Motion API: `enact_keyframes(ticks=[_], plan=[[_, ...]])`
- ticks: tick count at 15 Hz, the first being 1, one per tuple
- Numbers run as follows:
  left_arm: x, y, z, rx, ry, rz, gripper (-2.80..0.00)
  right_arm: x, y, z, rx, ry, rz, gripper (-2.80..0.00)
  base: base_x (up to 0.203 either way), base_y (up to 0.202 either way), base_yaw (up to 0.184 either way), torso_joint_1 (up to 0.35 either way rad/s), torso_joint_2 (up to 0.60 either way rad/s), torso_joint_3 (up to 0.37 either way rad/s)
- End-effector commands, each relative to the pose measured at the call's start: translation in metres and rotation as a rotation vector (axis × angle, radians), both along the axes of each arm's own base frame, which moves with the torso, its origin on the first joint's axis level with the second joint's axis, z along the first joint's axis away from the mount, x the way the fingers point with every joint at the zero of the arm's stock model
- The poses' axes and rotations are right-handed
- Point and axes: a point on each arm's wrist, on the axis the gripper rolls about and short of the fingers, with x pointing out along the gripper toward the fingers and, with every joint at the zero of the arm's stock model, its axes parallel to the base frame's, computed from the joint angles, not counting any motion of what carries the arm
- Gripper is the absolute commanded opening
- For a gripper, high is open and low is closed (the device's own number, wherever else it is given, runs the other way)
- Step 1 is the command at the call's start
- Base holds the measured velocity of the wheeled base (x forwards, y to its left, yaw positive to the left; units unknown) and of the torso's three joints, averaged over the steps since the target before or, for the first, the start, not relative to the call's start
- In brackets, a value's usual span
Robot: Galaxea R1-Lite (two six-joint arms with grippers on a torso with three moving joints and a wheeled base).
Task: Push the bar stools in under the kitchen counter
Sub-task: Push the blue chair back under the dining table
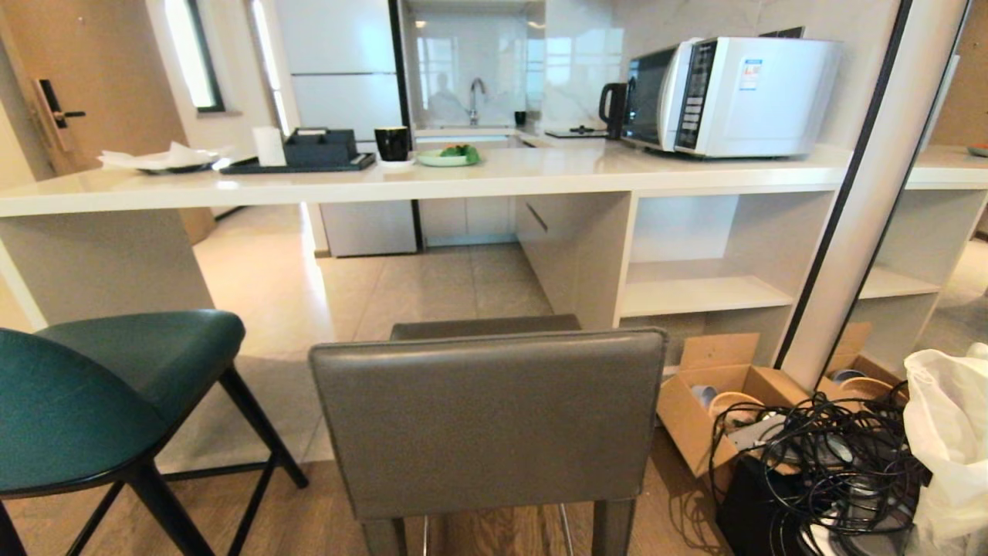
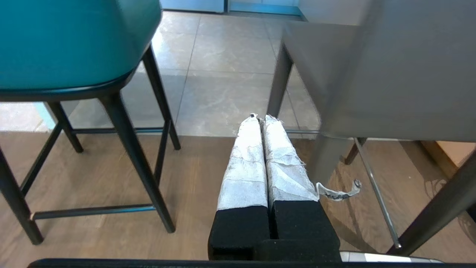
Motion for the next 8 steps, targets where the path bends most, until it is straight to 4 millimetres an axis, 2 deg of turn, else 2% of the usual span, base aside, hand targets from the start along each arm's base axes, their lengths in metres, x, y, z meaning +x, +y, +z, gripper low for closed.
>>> enact_keyframes(ticks=[1,8], plan=[[0.0,0.0,0.0001,-0.001,0.001,0.001,-2.8,0.0,0.0,0.0,-0.001,0.0,0.001,-2.8,0.001,0.152,-0.002,-0.002,0.0,0.007],[0.0,0.0,0.0001,-0.002,0.001,0.002,-2.8,0.0,0.0,0.0,-0.001,0.0,0.001,-2.8,0.0,0.196,0.0,0.004,0.0,0.004]])
